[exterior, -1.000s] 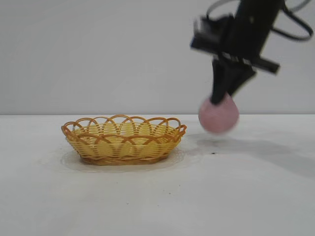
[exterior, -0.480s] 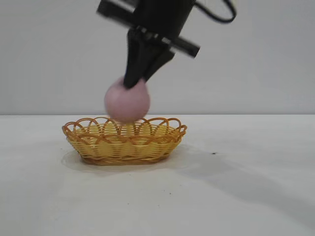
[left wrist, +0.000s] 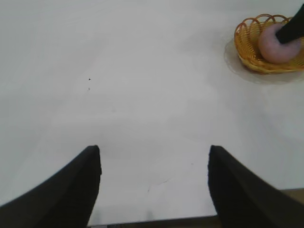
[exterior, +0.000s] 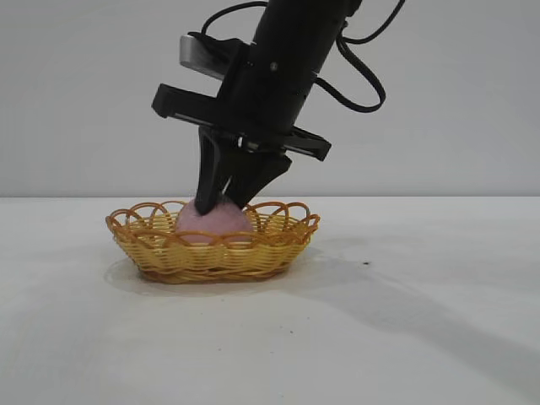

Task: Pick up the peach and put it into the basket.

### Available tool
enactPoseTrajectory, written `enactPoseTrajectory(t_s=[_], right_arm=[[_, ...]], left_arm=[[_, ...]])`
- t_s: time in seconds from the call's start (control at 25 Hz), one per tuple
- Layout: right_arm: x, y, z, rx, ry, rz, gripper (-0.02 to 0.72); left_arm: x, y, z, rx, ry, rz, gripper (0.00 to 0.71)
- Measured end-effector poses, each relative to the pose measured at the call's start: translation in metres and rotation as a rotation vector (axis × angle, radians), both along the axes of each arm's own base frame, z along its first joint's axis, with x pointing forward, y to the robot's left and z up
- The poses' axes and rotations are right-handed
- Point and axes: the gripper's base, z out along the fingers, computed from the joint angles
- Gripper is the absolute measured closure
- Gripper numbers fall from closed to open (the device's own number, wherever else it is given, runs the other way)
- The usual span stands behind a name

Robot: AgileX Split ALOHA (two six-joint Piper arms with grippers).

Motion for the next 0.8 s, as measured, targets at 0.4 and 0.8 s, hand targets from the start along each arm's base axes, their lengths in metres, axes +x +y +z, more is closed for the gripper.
enactPoseTrajectory(t_s=[0.4, 0.8], right_arm=[[0.011, -0.040, 0.097, 0.109, -0.204, -0.118, 0.407], [0.063, -0.233, 0.056, -0.216, -0.054, -0.676, 0.407]], left_arm=[[0.000, 0.000, 0.000, 0.000, -0.002, 0.000, 0.286], [-0.008, 0.000, 0.000, -0.001, -0.056, 0.000, 0.286]])
